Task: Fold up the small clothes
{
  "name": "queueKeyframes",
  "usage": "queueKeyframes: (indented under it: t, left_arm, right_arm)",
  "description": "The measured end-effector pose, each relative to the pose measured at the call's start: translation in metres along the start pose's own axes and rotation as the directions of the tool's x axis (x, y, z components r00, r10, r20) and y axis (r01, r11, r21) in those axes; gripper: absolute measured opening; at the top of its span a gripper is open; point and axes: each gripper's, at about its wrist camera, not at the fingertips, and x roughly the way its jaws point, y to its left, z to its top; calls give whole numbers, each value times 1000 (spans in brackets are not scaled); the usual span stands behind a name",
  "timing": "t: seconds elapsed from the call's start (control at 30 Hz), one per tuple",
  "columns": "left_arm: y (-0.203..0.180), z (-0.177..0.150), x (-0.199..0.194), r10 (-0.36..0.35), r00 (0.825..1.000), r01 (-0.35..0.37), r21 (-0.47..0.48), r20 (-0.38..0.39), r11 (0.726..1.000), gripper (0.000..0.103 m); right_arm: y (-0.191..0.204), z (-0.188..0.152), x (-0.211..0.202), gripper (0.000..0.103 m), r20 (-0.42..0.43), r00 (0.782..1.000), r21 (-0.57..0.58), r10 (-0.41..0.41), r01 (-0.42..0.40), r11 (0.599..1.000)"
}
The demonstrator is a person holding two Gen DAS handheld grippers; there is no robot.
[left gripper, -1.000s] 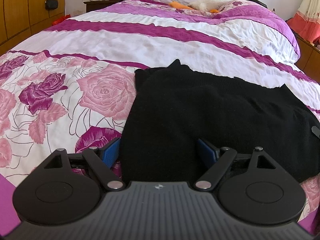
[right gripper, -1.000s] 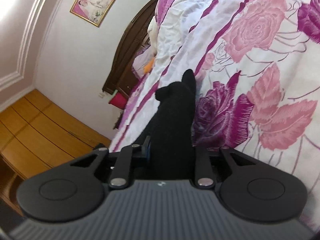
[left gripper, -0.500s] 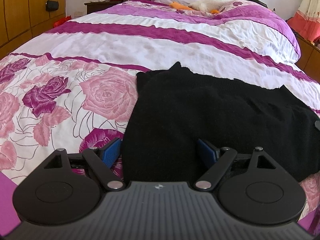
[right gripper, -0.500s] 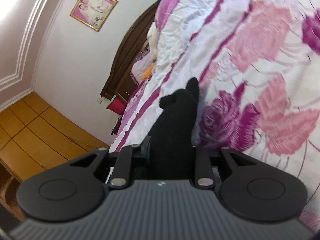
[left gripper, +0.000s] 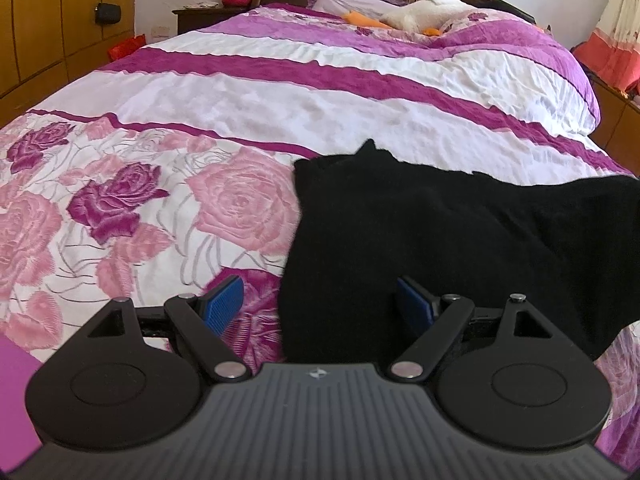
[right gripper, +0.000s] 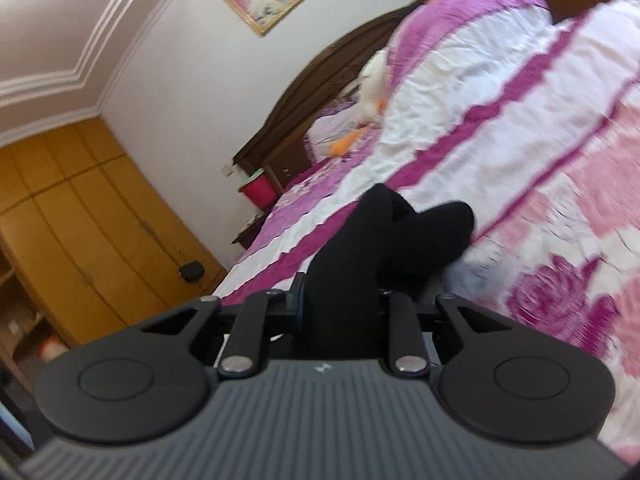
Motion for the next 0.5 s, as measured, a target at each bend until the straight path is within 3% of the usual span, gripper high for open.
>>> queueKeyframes:
  t: [0.27,0.5]
  left_arm:
    - [27,3,-13,12,1000,-11,-46,27,999,86]
    - [53,-2,-19,20,999,-17,-88,39,996,86]
  right_arm:
    - [64,2,25,22,-42,998,-132,51,-56,990]
    - [122,-20,59,18,-136,987,-257,85,-118,959]
